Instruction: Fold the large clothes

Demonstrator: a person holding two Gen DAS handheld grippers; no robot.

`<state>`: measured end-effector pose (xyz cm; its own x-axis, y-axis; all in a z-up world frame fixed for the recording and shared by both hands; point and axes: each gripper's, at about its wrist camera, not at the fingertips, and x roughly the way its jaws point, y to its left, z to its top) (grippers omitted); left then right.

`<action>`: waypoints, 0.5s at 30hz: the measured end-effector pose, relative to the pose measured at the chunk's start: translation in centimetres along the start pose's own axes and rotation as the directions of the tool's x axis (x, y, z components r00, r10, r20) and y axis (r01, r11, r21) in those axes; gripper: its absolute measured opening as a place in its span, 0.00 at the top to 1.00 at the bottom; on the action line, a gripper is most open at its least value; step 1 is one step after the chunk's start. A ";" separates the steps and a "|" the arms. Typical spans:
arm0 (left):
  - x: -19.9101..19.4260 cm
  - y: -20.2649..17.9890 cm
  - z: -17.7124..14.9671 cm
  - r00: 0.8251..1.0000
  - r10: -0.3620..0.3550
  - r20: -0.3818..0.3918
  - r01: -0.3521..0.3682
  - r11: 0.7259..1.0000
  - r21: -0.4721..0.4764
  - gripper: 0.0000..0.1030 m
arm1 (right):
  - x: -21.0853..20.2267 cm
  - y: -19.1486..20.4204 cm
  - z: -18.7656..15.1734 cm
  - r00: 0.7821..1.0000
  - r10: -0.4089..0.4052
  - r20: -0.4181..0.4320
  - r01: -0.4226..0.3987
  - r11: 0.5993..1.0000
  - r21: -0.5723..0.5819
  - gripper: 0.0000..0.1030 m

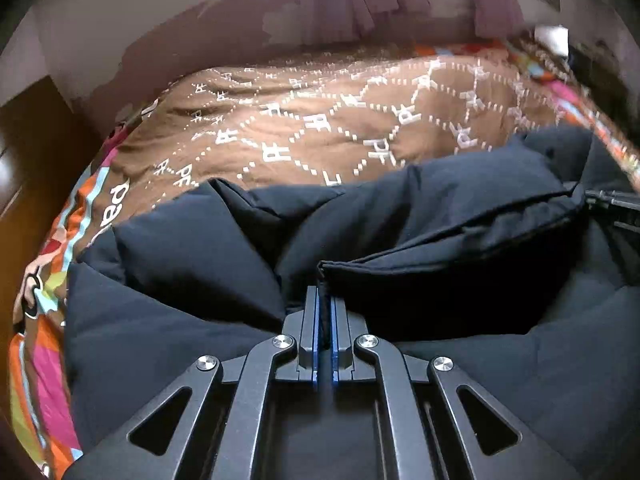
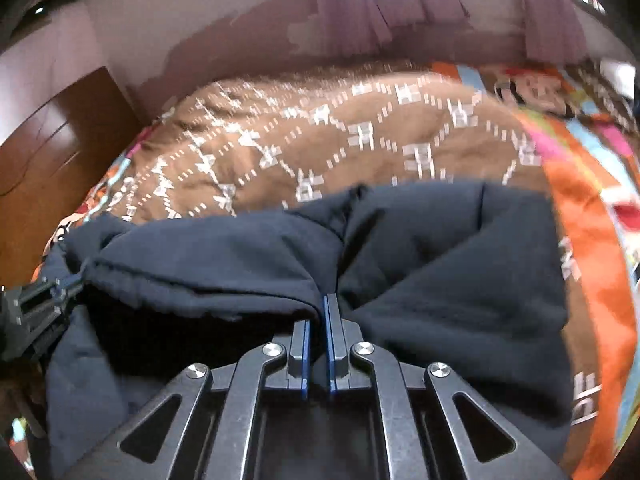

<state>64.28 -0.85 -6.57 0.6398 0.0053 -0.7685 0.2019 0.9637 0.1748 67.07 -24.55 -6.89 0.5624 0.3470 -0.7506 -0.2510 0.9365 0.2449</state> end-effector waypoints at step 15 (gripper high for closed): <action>-0.7 0.5 -1.0 0.998 -0.028 0.061 0.029 0.999 -0.017 0.96 | -6.0 -0.2 0.4 0.966 0.230 0.118 -0.227 0.973 -0.037 0.61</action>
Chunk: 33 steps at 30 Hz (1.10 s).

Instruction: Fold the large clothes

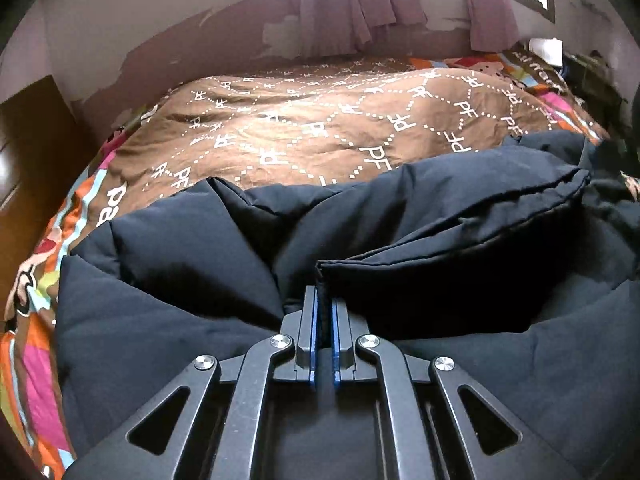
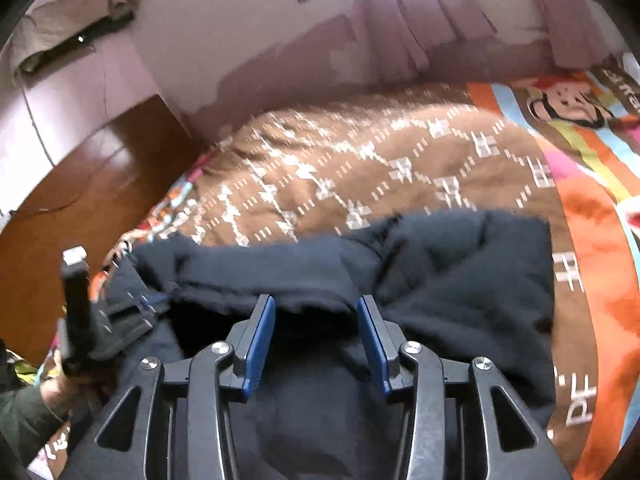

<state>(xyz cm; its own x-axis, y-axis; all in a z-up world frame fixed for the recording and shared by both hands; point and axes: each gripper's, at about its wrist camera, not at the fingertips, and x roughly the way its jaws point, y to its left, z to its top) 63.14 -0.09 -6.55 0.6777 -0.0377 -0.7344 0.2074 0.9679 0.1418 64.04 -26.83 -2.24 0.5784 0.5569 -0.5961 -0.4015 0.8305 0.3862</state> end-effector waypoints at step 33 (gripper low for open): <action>4.1 0.4 2.5 0.938 -0.301 -0.170 0.261 0.940 -0.220 0.97 | 10.4 2.0 -2.2 0.934 -0.186 -0.304 0.126 0.970 -0.207 0.61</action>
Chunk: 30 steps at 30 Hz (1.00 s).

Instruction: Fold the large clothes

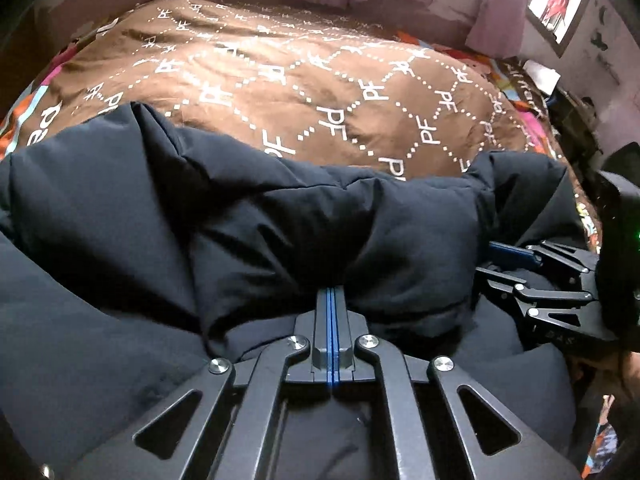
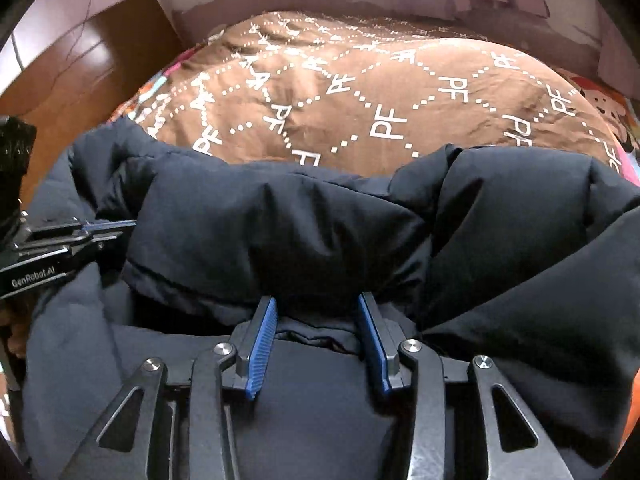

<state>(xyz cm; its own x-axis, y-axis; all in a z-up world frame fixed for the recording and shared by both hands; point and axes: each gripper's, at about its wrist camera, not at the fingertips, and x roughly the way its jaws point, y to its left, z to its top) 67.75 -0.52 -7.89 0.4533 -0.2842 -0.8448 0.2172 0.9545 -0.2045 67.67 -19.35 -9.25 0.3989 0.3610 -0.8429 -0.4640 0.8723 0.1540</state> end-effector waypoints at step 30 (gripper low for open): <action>0.7 -1.3 -2.4 0.992 0.079 0.096 -0.087 0.993 0.082 0.97 | 2.1 3.5 1.1 0.999 -0.014 0.047 0.016 0.998 -0.059 0.64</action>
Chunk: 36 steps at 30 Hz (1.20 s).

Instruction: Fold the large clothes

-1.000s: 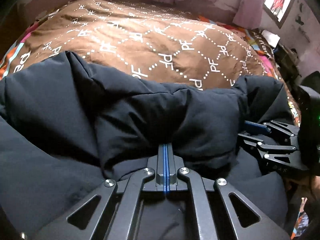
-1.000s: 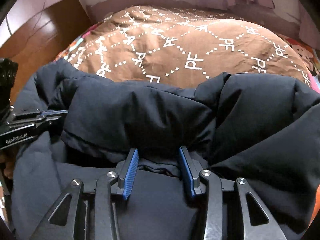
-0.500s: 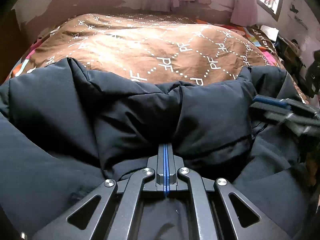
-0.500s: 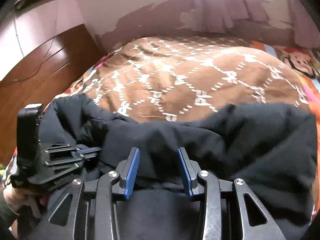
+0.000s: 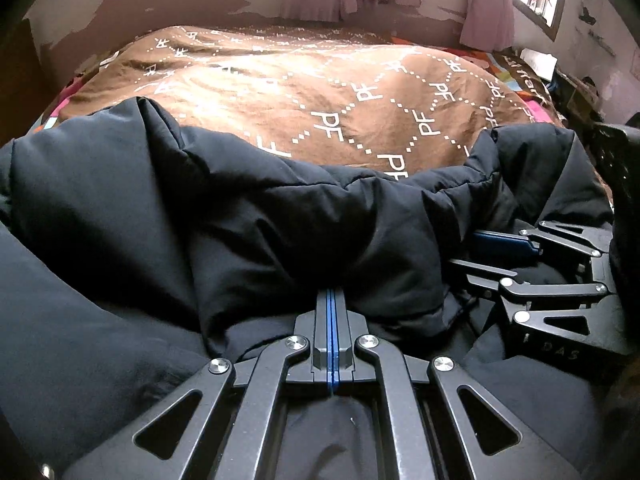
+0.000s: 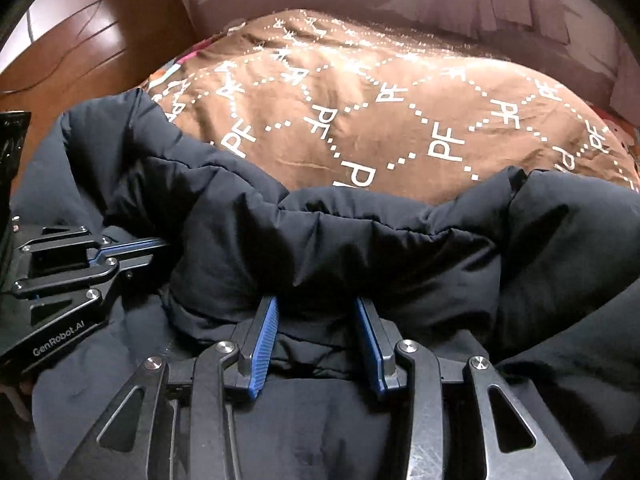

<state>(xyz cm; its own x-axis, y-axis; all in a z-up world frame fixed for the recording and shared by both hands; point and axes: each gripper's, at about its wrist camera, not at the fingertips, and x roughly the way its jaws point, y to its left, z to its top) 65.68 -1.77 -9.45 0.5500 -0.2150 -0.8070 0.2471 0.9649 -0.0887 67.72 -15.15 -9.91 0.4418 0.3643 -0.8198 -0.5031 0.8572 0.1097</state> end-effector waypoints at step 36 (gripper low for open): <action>-21.4 -2.3 -3.0 0.841 0.175 0.512 -0.067 0.973 -0.222 0.02 | -20.8 2.5 -4.3 0.826 -0.249 0.505 0.122 0.955 0.271 0.00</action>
<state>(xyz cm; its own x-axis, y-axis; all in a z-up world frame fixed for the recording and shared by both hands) 50.99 1.05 6.29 0.9142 -0.0893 -0.3954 0.0266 0.9866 -0.1612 54.11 -22.14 5.02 0.8655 0.2715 -0.4208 -0.2251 0.9615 0.1573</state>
